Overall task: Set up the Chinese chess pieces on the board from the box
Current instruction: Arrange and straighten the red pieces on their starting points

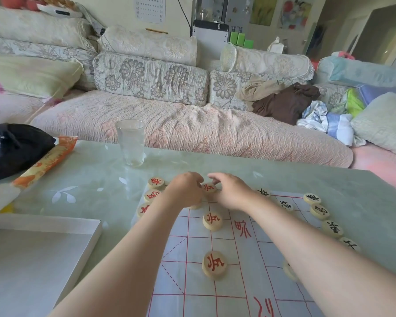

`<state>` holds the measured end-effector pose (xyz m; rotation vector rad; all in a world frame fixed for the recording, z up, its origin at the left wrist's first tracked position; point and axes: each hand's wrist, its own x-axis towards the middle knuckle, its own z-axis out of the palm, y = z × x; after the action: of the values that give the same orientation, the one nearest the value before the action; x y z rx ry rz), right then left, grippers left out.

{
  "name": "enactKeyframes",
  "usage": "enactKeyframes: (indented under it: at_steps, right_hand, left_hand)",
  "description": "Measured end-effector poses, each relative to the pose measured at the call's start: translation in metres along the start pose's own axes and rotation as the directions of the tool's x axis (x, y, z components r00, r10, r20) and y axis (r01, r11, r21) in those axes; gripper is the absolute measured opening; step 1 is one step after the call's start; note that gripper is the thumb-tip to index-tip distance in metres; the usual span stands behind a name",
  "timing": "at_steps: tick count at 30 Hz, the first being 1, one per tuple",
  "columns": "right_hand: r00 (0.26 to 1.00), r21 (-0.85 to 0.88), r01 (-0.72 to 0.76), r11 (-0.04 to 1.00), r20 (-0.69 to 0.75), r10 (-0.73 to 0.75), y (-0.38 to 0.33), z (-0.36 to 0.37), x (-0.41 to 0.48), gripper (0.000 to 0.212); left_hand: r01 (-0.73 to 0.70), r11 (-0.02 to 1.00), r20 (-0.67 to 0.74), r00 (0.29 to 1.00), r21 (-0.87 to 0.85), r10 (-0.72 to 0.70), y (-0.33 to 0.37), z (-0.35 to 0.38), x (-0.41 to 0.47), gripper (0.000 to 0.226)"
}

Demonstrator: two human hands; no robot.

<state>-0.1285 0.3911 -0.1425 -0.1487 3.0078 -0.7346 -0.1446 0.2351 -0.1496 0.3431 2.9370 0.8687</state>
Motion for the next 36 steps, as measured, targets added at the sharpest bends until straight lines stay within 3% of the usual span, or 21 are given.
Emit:
enactKeyframes:
  at_steps: [12, 15, 17, 20, 24, 27, 33, 36]
  right_hand:
    - [0.999, -0.014, 0.014, 1.0, -0.033, -0.014, 0.001, -0.002, -0.002, 0.064]
    - [0.991, -0.003, 0.077, 0.997, -0.105, -0.077, -0.01, -0.004, -0.01, 0.045]
    - [0.99, -0.011, 0.125, 0.992, -0.063, -0.125, -0.02, -0.002, -0.016, 0.037]
    - [0.993, -0.106, 0.115, 0.988, 0.043, -0.111, -0.035, 0.004, -0.023, 0.043]
    - [0.999, -0.165, 0.045, 0.985, 0.031, -0.04, -0.044, 0.011, -0.022, 0.05]
    - [0.999, -0.169, 0.044, 0.985, 0.03, -0.04, -0.049, 0.015, -0.02, 0.036]
    - [0.997, -0.072, 0.066, 0.995, 0.037, -0.064, -0.052, 0.016, -0.024, 0.05]
    - [0.997, -0.07, 0.064, 0.995, 0.047, -0.061, -0.052, 0.016, -0.025, 0.045]
  left_hand:
    - [-0.019, 0.998, -0.001, 1.0, -0.057, 0.019, -0.006, -0.006, -0.006, 0.044]
    - [-0.022, 0.999, -0.011, 1.0, -0.025, 0.022, -0.013, -0.021, -0.011, 0.044]
    - [-0.021, 1.0, 0.009, 1.0, -0.013, 0.021, -0.019, -0.029, -0.015, 0.048]
    - [-0.051, 0.997, 0.025, 0.998, 0.054, 0.05, -0.027, -0.033, -0.022, 0.052]
    - [-0.156, 0.966, 0.028, 0.988, 0.205, 0.153, -0.03, -0.029, -0.032, 0.053]
    - [-0.199, 0.957, 0.024, 0.98, 0.213, 0.198, -0.031, -0.026, -0.037, 0.052]
    - [-0.167, 0.964, -0.015, 0.985, 0.205, 0.173, -0.046, -0.022, -0.037, 0.056]
    - [-0.173, 0.967, -0.028, 0.983, 0.186, 0.181, -0.049, -0.019, -0.036, 0.055]
